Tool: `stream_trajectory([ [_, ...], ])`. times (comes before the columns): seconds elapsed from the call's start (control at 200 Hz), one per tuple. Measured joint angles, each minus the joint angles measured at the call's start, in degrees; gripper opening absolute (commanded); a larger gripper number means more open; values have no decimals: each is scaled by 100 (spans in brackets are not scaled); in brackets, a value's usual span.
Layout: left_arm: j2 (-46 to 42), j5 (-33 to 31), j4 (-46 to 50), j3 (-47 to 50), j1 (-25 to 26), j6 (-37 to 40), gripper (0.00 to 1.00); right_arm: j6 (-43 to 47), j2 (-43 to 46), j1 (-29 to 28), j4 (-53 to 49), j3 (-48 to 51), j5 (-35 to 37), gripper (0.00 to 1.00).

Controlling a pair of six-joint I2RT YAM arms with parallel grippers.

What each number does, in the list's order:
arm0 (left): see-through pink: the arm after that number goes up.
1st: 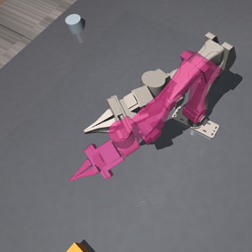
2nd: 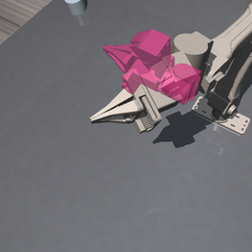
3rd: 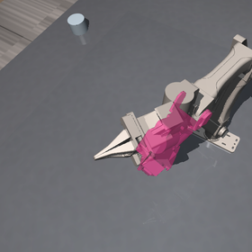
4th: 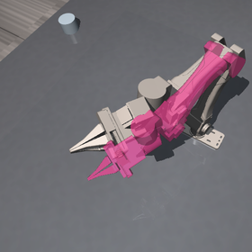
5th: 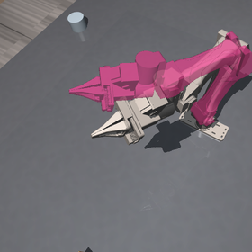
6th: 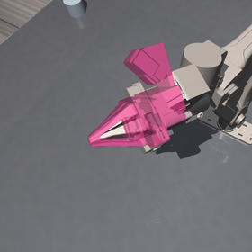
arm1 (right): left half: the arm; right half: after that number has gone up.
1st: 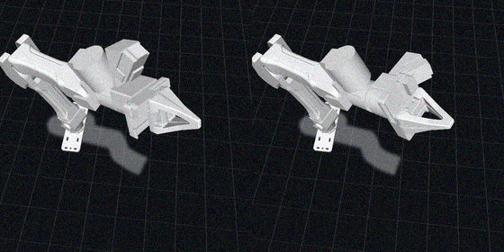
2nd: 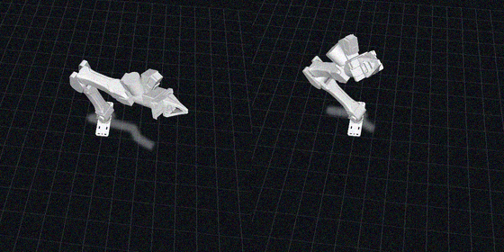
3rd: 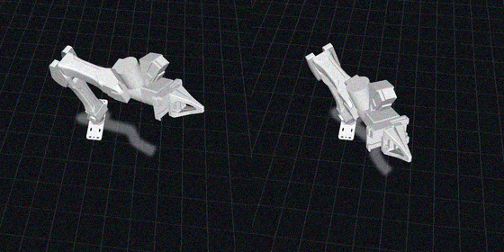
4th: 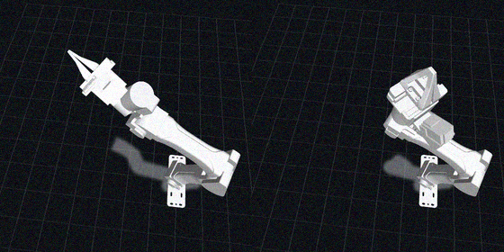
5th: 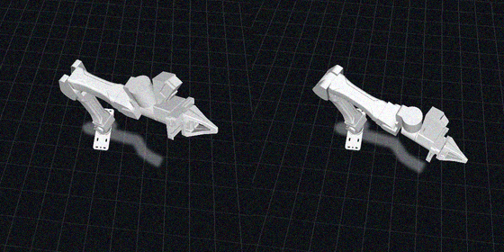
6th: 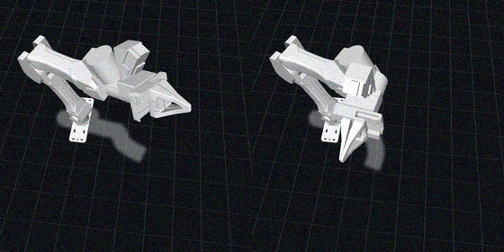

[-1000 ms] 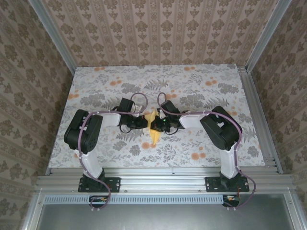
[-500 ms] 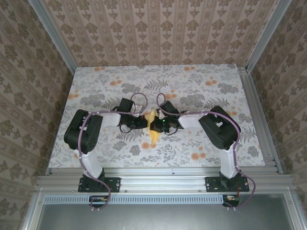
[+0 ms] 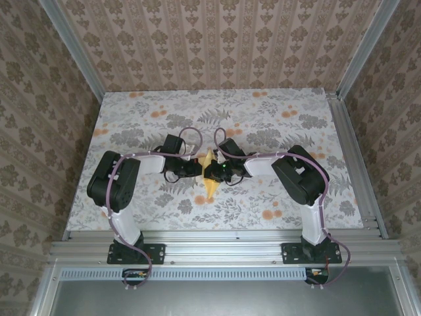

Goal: Fold a paper plane with a square sheet of paper (pick it up from the middle)
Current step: Fourth fold the wing at the center of the table.

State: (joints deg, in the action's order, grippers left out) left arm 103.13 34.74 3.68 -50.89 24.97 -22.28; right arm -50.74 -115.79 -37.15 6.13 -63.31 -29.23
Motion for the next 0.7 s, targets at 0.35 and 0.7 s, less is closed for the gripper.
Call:
stream_trajectory([
  [0.35,-345,-46,234,-323,-146,2,4,44,0,-2,153,9,-122,29],
  [0.7,-387,-15,376,-398,-181,4,3,111,0,-2,262,76,-127,22],
])
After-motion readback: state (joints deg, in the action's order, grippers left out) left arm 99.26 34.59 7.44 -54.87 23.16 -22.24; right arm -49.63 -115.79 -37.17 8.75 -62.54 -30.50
